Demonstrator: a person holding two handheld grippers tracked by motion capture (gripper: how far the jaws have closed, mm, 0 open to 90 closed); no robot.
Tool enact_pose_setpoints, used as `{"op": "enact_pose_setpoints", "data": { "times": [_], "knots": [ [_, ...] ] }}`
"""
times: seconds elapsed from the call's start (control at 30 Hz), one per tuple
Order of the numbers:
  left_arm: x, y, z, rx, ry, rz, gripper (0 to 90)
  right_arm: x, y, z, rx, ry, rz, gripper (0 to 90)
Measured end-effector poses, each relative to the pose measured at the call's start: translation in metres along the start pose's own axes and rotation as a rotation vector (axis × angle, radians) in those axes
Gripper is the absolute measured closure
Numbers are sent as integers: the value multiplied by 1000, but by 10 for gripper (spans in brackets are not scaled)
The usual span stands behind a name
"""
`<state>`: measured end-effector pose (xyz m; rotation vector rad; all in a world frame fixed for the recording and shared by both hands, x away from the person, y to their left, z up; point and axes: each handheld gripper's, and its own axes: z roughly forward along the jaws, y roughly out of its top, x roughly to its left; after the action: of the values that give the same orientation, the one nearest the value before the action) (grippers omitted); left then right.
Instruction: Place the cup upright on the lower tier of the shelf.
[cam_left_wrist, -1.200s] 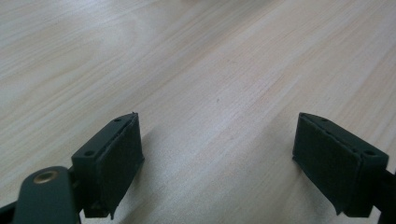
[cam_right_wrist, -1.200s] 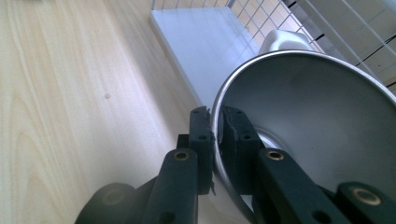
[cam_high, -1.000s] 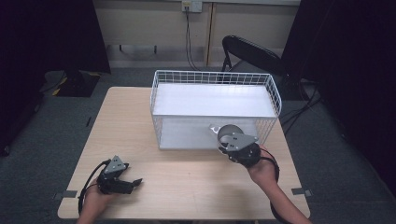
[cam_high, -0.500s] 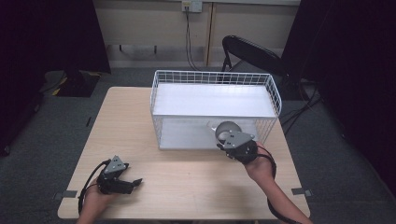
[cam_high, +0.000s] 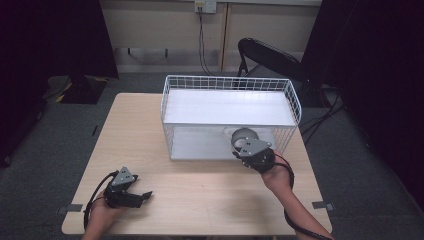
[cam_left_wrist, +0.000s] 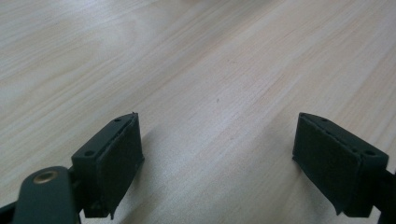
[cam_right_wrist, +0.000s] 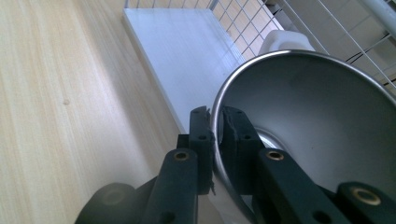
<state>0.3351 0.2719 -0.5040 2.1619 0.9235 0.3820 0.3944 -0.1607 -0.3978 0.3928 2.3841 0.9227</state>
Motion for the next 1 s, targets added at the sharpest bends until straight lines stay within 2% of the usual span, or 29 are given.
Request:
{"op": "enact_pose_setpoints", "data": {
  "times": [1.0],
  "knots": [
    [0, 0, 0, 0, 0, 0, 152, -7, -14, 17, 11, -35, 15, 824]
  ]
}}
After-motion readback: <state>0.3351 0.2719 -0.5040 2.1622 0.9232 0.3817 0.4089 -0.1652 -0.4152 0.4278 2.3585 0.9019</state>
